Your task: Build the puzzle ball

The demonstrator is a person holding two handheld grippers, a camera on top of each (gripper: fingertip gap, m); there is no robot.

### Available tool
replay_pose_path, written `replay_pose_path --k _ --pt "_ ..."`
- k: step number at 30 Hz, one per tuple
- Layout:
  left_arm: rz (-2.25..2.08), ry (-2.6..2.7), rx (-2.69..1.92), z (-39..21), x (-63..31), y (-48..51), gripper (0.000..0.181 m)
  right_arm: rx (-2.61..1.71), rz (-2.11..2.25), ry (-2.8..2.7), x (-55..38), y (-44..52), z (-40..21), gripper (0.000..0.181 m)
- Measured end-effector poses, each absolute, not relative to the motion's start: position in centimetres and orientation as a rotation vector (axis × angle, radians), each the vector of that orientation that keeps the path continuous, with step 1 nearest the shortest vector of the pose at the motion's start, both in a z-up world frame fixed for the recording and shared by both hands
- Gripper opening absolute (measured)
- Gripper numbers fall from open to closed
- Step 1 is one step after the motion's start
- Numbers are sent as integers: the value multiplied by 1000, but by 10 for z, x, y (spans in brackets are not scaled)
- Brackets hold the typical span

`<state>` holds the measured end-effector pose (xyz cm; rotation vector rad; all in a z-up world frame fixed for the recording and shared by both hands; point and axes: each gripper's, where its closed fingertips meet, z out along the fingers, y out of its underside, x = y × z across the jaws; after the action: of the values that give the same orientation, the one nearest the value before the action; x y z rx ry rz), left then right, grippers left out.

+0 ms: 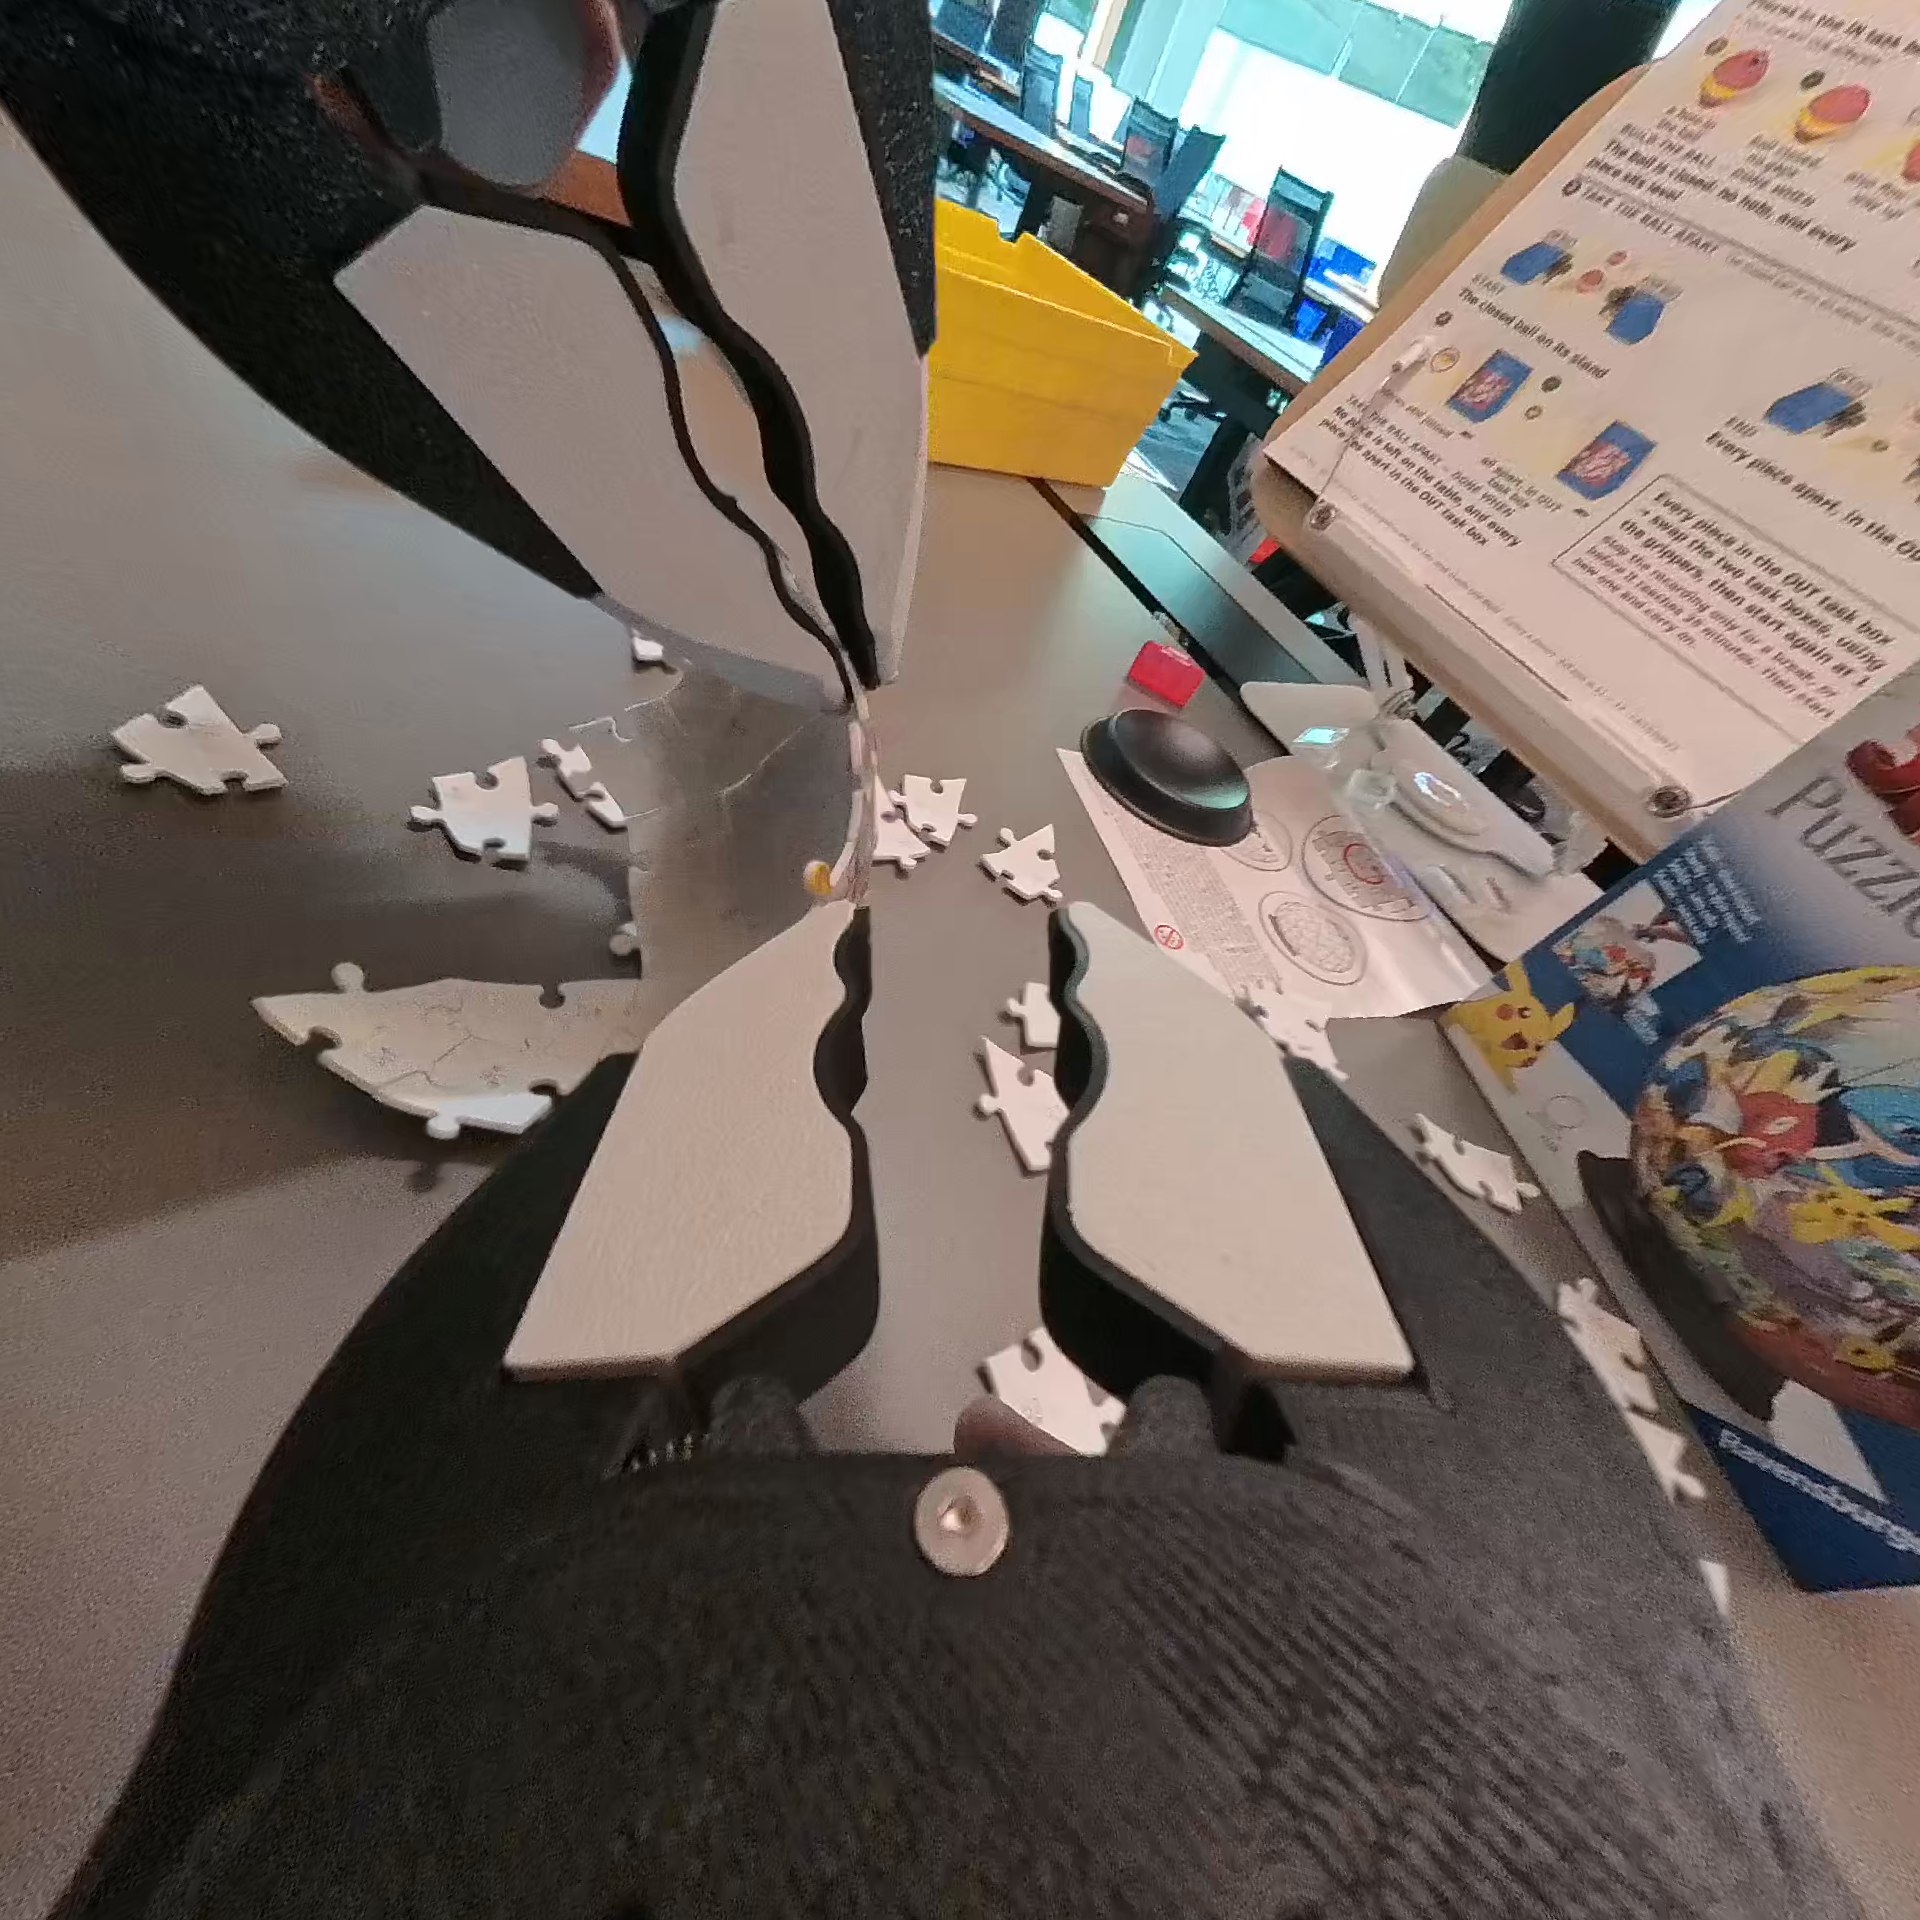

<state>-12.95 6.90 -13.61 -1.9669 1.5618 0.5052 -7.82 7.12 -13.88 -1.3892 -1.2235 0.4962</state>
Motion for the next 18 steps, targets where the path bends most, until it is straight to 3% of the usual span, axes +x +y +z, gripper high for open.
replay_pose_path --k 1,5,11,18 --pt "503 1545 -1979 -137 -130 69 3 -1395 508 -1215 -79 71 -139 33" --pt "489 1471 -2041 -139 -132 68 4 -1430 558 -1199 -78 66 -139 33" --pt "461 1430 -2060 -139 -130 71 2 -1453 669 -1179 -72 59 -131 48" --pt "459 1461 -2025 -137 -120 72 2 -1456 488 -1215 -72 78 -141 36"
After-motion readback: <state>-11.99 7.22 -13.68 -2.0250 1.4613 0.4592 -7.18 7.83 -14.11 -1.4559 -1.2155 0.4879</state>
